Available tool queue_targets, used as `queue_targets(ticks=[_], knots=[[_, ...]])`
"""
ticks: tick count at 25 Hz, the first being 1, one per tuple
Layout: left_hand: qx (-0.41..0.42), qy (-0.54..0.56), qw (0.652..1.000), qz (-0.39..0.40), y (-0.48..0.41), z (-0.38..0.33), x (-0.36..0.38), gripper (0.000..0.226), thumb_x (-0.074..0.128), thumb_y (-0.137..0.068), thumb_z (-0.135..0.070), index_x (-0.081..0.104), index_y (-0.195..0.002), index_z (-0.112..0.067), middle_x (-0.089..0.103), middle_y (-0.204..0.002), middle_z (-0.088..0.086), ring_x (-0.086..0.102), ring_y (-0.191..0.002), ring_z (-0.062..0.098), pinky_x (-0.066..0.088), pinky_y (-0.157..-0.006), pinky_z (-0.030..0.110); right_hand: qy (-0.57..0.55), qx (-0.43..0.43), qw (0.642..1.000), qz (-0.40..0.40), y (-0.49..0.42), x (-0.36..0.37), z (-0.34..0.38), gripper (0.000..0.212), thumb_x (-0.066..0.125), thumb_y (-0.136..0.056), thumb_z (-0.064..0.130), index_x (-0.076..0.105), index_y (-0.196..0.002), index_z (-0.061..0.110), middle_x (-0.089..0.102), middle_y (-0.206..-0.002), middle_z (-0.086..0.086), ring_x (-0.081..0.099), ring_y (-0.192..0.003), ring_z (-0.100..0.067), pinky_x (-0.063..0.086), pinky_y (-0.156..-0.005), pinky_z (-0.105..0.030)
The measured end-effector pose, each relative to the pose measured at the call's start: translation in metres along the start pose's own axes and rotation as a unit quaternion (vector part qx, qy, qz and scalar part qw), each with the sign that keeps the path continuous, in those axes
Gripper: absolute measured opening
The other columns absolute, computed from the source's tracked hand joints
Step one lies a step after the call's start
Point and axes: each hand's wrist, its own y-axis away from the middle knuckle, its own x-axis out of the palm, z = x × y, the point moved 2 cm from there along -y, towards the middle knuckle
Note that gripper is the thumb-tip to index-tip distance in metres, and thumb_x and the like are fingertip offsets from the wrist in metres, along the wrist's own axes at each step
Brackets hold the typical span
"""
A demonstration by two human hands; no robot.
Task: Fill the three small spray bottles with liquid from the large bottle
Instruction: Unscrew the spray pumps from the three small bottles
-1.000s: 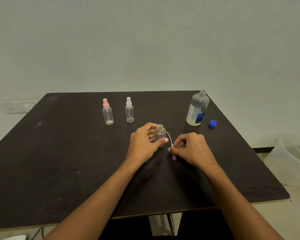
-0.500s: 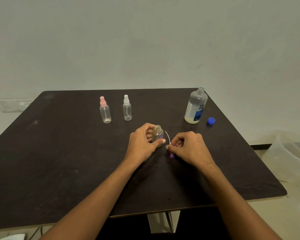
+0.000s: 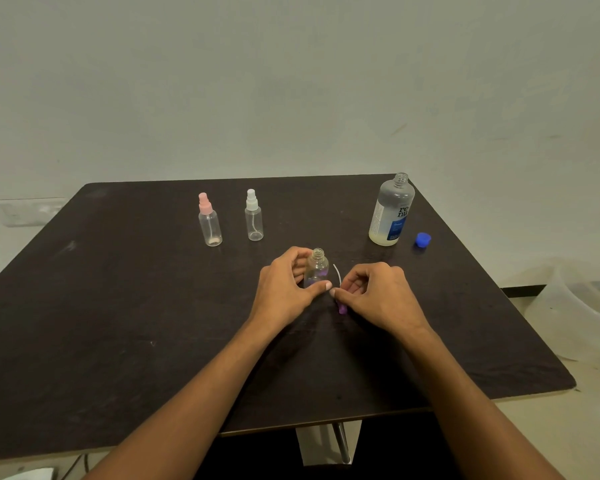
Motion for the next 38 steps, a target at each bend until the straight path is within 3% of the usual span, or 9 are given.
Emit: queue_targets(ticks=[5,11,15,17,20,24,32,38], knots=[[-0.004,0.0,1.0,0.005,0.002,0.0,-0.002,0.067,0.096,-0.071,-0.023,0.065,-0.131,-0.02,0.073,-0.118,-0.012,0.068,-0.107,-0.006,0.054,-0.098,0.015,-0.001,0.004,1.0,0.005,-0.001,0.0,-0.001,0.014,0.083,-0.088,0.037,0.072,-0.089,0.028,0.076,-0.066,0.014,0.072,-0.069,0.007,0.063,-0.085,-0.029],[-0.012,-0.013,1.0,0.018,0.003,-0.001,-0.006,0.074,0.096,-0.071,-0.026,0.06,-0.136,-0.022,0.067,-0.123,-0.015,0.062,-0.105,-0.01,0.047,-0.089,0.001,0.008,0.002,1.0,-0.007,0.0,-0.002,0.0,0.015,0.082,-0.088,0.04,0.071,-0.092,0.03,0.076,-0.067,0.013,0.069,-0.069,0.01,0.062,-0.084,-0.026],[0.003,-0.008,1.0,0.013,0.006,-0.003,-0.014,0.083,0.097,-0.069,-0.028,0.057,-0.141,-0.021,0.066,-0.137,-0.008,0.061,-0.123,-0.003,0.05,-0.109,0.022,0.007,-0.01,0.999,-0.039,0.0,-0.011,0.0,0.015,0.082,-0.088,0.041,0.074,-0.094,0.029,0.075,-0.079,0.013,0.071,-0.075,0.001,0.063,-0.082,-0.026],[0.027,-0.021,0.999,0.01,0.011,-0.008,-0.023,0.084,0.096,-0.071,-0.029,0.055,-0.144,-0.024,0.062,-0.141,-0.012,0.058,-0.129,-0.003,0.047,-0.112,0.024,-0.023,-0.039,0.997,-0.07,0.001,-0.021,0.004,0.015,0.081,-0.089,0.04,0.076,-0.098,0.029,0.074,-0.084,0.016,0.07,-0.079,0.007,0.06,-0.076,-0.016],[0.065,-0.048,0.997,-0.012,0.017,-0.019,-0.048,0.082,0.092,-0.075,-0.026,0.051,-0.146,-0.03,0.056,-0.143,-0.019,0.052,-0.132,-0.008,0.041,-0.111,0.015,-0.095,-0.115,0.982,-0.118,0.007,-0.039,0.024,0.016,0.08,-0.091,0.035,0.076,-0.104,0.025,0.074,-0.093,0.017,0.067,-0.089,0.015,0.051,-0.069,-0.004],[0.08,-0.055,0.994,-0.05,0.019,-0.027,-0.081,0.078,0.086,-0.081,-0.016,0.049,-0.148,-0.033,0.053,-0.143,-0.023,0.05,-0.13,-0.012,0.036,-0.106,0.005,-0.149,-0.189,0.96,-0.145,0.01,-0.052,0.058,0.015,0.078,-0.094,0.031,0.076,-0.106,0.023,0.076,-0.097,0.015,0.07,-0.093,0.009,0.049,-0.073,-0.003],[0.028,-0.053,0.99,-0.129,0.003,-0.005,-0.092,0.06,0.078,-0.092,-0.031,0.051,-0.146,-0.032,0.055,-0.147,-0.013,0.051,-0.132,0.001,0.04,-0.106,0.02,-0.119,-0.219,0.961,-0.118,-0.014,-0.043,0.086,0.018,0.078,-0.093,0.035,0.076,-0.108,0.025,0.076,-0.098,0.015,0.07,-0.093,0.009,0.052,-0.075,-0.004],[-0.039,-0.085,0.985,-0.143,-0.045,0.009,-0.079,0.079,0.074,-0.094,-0.033,0.034,-0.159,-0.013,0.044,-0.161,0.004,0.044,-0.147,0.022,0.04,-0.115,0.039,-0.014,-0.251,0.962,-0.103,-0.089,-0.028,0.127,0.025,0.081,-0.089,0.036,0.077,-0.109,0.021,0.076,-0.092,0.009,0.072,-0.084,-0.003,0.057,-0.078,-0.011]])
